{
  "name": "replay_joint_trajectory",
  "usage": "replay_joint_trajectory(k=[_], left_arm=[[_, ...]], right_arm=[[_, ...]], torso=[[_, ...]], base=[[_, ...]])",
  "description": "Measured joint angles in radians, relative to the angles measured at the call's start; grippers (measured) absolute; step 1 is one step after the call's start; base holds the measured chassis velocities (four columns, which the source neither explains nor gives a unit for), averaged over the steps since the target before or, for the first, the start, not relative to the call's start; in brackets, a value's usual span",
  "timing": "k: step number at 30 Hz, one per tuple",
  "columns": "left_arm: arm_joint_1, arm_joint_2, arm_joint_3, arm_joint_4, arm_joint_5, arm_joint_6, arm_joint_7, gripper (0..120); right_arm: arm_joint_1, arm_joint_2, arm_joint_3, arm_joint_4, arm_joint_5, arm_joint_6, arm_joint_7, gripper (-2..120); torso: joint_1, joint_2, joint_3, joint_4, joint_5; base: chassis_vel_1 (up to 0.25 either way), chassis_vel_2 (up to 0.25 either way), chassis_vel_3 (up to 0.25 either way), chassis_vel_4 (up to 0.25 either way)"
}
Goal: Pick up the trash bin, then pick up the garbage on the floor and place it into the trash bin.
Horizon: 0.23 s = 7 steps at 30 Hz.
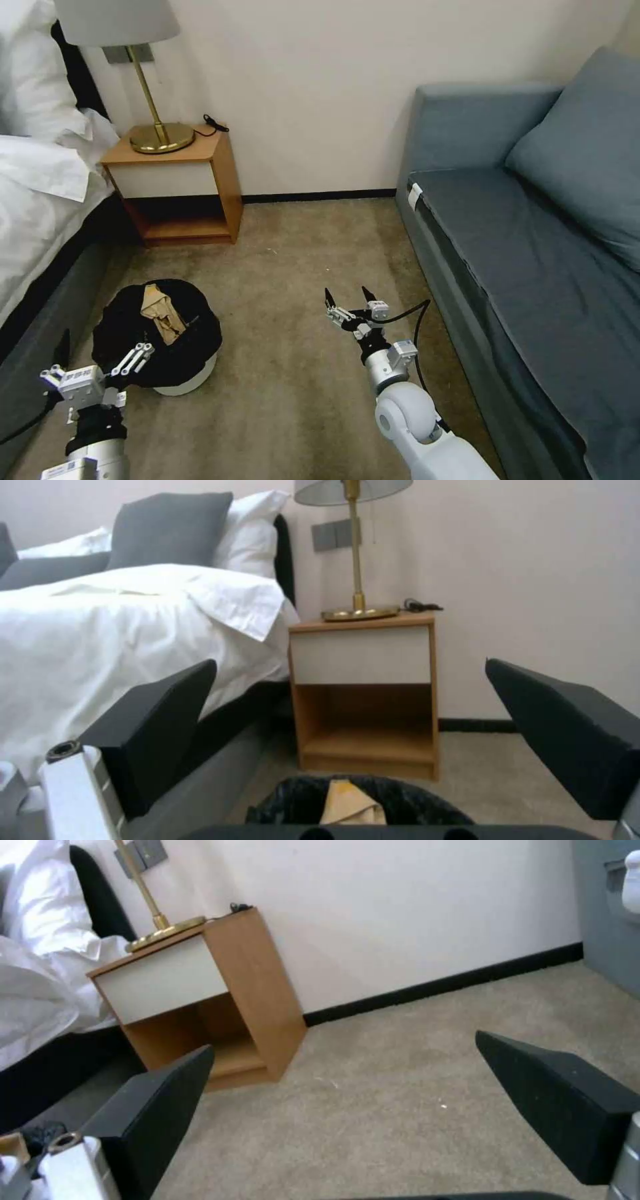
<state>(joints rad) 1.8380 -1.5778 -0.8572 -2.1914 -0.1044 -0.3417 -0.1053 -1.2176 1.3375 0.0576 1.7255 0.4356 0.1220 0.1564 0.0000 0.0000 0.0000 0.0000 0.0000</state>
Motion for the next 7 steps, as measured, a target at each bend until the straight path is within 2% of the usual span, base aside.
replay_joint_trajectory(k=[7], left_arm=[[0.000,0.000,0.000,0.000,0.000,0.001,-0.001,100]], right_arm=[[0.000,0.000,0.000,0.000,0.001,-0.001,0.000,100]], torso=[[0.000,0.000,0.000,0.0000,0.0000]], base=[[0.000,0.000,0.000,0.000]])
